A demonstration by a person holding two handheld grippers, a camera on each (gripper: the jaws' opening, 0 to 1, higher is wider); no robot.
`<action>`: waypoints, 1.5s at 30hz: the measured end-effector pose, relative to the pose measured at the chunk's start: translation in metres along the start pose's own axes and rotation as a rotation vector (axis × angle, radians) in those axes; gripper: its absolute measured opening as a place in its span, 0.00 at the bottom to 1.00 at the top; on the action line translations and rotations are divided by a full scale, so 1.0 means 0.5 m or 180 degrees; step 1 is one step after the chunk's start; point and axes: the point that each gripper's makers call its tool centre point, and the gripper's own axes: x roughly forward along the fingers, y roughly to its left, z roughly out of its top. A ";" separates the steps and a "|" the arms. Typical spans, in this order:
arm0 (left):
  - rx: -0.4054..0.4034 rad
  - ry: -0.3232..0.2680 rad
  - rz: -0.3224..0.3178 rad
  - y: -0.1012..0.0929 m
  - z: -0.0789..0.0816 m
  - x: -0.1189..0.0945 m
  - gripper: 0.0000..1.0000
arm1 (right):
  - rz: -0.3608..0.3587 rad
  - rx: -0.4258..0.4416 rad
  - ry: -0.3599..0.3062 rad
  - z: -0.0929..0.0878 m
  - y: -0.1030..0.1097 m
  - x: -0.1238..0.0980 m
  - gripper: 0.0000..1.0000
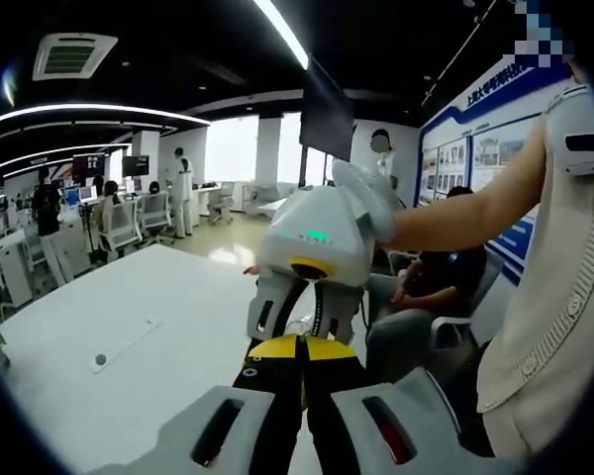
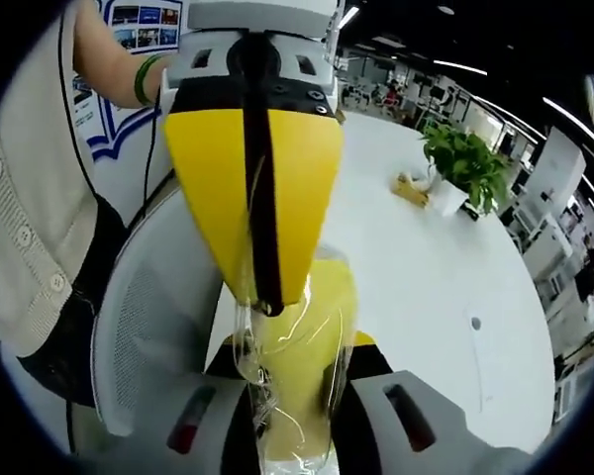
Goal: Compare the silicone blocks by pressing each to a similar depth, holding the contact briefly, and releasing to observe deformation and rebound differences across the visible hardness samples.
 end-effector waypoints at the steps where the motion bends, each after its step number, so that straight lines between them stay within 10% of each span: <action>1: 0.0000 0.0001 -0.0001 0.000 0.000 0.000 0.00 | -0.0005 -0.0009 -0.0004 0.000 0.000 0.000 0.15; 33: -0.0074 -0.0059 0.0009 0.002 0.001 -0.002 0.00 | 0.0013 0.0034 -0.0015 -0.005 -0.003 0.004 0.24; 45: -0.0254 -0.0119 0.0017 0.019 -0.011 -0.001 0.00 | -0.0322 0.0229 -0.0281 -0.019 -0.011 -0.014 0.41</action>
